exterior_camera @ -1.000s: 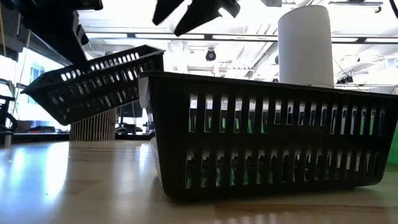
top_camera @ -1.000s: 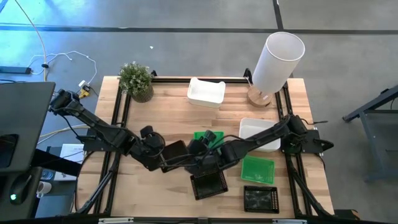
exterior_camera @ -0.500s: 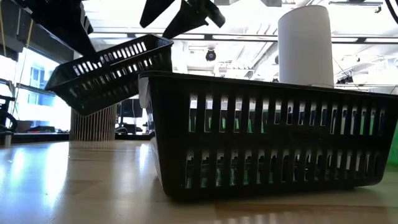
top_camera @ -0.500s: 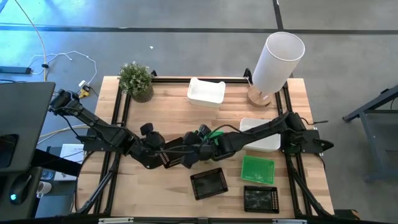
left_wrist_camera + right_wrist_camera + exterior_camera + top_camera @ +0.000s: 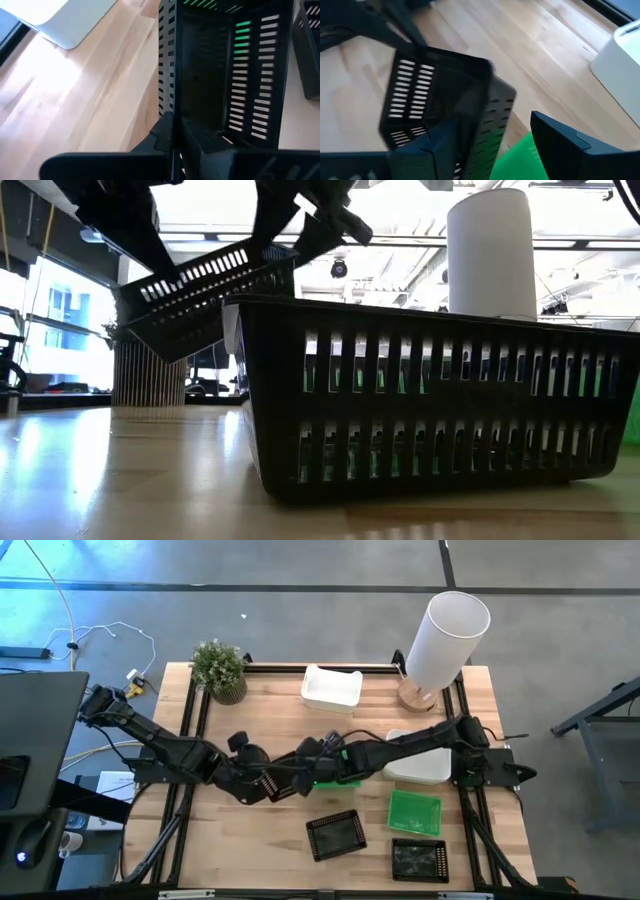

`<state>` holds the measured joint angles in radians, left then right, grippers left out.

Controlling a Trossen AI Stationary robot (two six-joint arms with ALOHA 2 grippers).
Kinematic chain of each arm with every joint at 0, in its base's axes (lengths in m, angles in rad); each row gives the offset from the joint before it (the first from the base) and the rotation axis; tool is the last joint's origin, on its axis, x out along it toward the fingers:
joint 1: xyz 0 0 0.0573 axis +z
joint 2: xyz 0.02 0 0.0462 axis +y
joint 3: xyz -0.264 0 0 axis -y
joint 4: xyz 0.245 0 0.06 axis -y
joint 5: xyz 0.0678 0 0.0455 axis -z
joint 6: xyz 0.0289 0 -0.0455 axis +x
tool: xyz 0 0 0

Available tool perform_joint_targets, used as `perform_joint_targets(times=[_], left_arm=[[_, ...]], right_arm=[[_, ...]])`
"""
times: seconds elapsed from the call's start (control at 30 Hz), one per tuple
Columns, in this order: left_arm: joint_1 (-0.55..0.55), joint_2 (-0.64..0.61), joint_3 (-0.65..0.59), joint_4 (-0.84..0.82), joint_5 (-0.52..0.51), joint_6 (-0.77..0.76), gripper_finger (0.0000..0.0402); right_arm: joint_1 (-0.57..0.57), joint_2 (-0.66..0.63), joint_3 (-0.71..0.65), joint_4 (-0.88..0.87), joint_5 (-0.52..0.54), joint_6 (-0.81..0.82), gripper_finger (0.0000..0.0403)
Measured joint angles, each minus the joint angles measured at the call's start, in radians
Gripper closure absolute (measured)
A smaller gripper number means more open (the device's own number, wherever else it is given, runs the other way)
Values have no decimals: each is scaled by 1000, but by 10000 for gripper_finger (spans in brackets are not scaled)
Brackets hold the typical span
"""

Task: Stack baskets by color
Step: Stack the left black bin on the center black bin

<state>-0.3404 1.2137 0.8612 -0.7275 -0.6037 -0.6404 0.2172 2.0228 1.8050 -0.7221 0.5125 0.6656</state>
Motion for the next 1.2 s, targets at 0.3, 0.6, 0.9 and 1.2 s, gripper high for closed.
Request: perform_joint_targets(times=[0.3,0.6,0.9,1.2], left_arm=[[58,0,0,81,6,102,401],[100,0,0,103,21,136,374],[101,0,0,114,84,173,294],[101,0,38,167,202,173,212]], right_arm=[[-42,0,0,-54,-52,52,280],[-50,0,-2,-65,-42,41,391],[-47,0,-1,-83,-23,52,399],[-41,0,0,-129,11,77,402]])
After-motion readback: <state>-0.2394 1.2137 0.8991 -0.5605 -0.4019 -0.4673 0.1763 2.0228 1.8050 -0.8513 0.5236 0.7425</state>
